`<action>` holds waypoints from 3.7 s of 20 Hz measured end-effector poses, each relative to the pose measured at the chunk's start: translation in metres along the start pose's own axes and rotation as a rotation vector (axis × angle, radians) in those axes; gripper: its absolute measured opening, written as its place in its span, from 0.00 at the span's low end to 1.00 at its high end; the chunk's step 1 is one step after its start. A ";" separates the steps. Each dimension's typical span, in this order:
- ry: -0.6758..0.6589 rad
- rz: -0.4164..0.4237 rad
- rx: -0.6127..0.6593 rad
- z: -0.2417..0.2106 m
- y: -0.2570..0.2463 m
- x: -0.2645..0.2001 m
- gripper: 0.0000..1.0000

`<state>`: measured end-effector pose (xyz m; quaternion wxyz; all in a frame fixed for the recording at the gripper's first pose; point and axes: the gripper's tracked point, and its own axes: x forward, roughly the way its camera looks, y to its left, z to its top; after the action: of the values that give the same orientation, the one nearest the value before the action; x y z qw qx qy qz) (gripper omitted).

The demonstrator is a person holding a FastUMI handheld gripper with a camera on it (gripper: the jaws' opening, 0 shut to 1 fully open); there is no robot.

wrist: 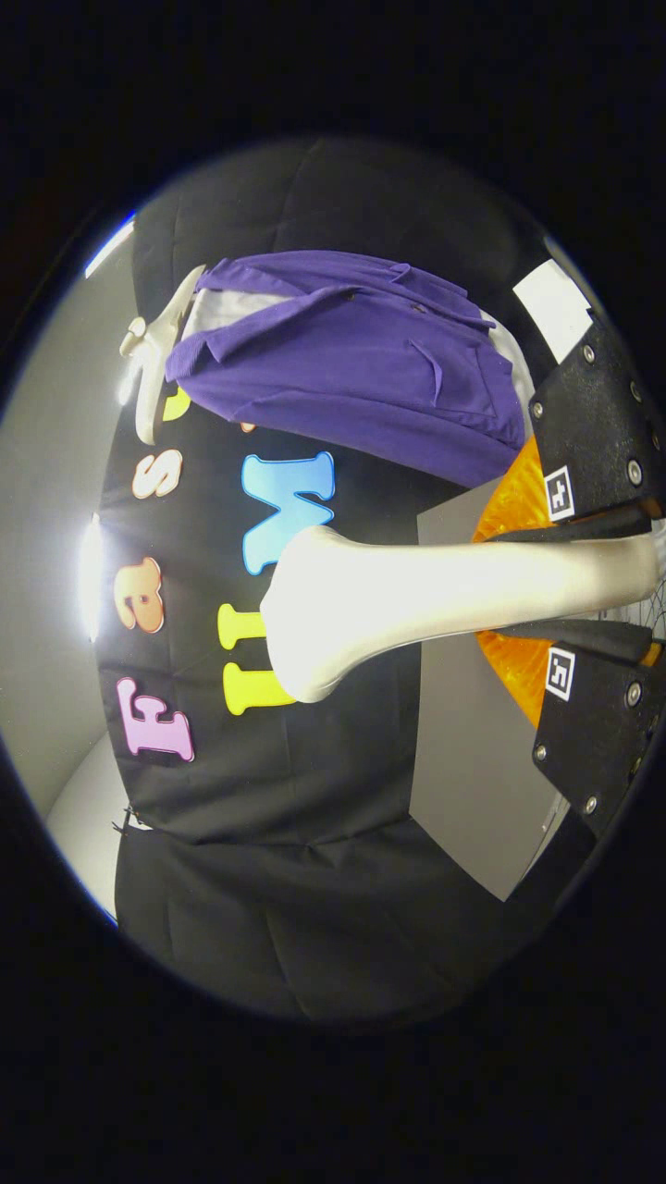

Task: Iron the clothes twice with a garment steamer, once on the left side and once on the right side.

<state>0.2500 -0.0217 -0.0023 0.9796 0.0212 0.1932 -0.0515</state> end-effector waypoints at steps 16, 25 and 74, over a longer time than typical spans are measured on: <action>-0.237 -0.040 0.008 -0.028 -0.080 -0.080 0.35; -0.324 -0.103 0.033 0.033 -0.121 -0.065 0.35; -0.138 -0.345 0.033 -0.057 -0.256 0.087 0.35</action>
<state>0.2804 -0.2801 -0.0938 0.9667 0.0002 0.1253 -0.2230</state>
